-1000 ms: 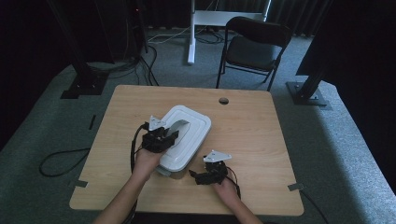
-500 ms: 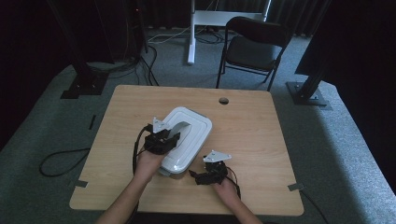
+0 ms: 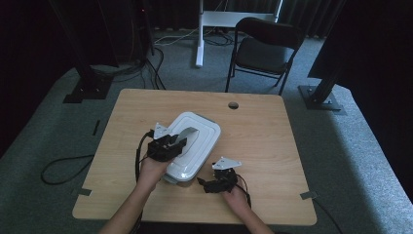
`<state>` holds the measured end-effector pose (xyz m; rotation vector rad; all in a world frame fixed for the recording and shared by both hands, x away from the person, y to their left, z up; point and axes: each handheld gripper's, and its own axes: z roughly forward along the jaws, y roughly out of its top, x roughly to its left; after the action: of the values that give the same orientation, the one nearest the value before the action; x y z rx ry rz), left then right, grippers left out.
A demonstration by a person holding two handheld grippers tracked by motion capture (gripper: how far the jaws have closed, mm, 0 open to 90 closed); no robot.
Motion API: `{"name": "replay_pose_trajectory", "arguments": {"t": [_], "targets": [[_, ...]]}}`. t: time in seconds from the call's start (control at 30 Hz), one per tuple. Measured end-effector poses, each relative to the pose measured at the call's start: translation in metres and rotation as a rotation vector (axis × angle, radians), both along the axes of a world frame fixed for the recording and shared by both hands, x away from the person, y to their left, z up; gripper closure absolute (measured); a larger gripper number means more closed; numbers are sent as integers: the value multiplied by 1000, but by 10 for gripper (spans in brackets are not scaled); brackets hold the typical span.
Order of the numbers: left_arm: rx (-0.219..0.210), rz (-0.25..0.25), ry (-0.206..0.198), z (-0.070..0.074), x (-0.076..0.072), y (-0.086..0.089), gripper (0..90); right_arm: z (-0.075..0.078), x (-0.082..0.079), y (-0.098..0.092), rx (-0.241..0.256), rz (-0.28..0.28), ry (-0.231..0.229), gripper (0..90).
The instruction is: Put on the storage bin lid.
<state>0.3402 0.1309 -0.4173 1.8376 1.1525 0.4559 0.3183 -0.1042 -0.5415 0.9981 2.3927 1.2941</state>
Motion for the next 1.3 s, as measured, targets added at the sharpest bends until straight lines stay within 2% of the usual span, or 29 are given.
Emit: {"name": "replay_pose_trajectory", "arguments": {"t": [0.03, 0.07, 0.1, 0.2, 0.3, 0.43, 0.57, 0.63, 0.7, 0.8, 0.87, 1.07, 1.23, 1.3], "targets": [[0, 0, 0, 0, 0, 0, 604, 0, 0, 0, -1, 0, 0, 126], [-2, 2, -23, 3, 0, 4, 604, 0, 0, 0, -1, 0, 0, 126], [-2, -3, -30, 5, 0, 6, 535, 0, 0, 1, -4, 0, -1, 126], [-3, -10, -49, 7, 3, 11, 444, 0, 0, 0, -3, -1, 0, 126], [-1, -27, -44, 6, 6, 15, 358, 0, 0, 0, -2, -1, 0, 126], [-44, -24, -52, 7, 7, 24, 269, 0, 0, -1, 1, -4, -1, 126], [-17, 19, -76, 10, 7, 33, 181, 1, 0, -3, 8, -10, 0, 126], [-27, 34, -85, 10, 8, 39, 152, 1, 0, -5, 13, -17, 2, 126], [-14, 56, -87, 10, 9, 47, 93, 1, 0, -7, 16, -23, 4, 126], [-25, 92, -88, 8, 10, 59, 90, 1, 0, -7, 13, -23, 1, 126], [-22, 101, -78, 6, 12, 66, 7, 1, 0, -6, 10, -22, -2, 126], [6, 175, -96, -6, 17, 86, 7, 1, 0, -6, 8, -22, 3, 126], [31, 263, -90, -22, 26, 104, 8, 0, 0, -6, 3, -21, 3, 126], [56, 291, -83, -30, 29, 110, 8, 0, 0, -6, 3, -20, 3, 126]]}}
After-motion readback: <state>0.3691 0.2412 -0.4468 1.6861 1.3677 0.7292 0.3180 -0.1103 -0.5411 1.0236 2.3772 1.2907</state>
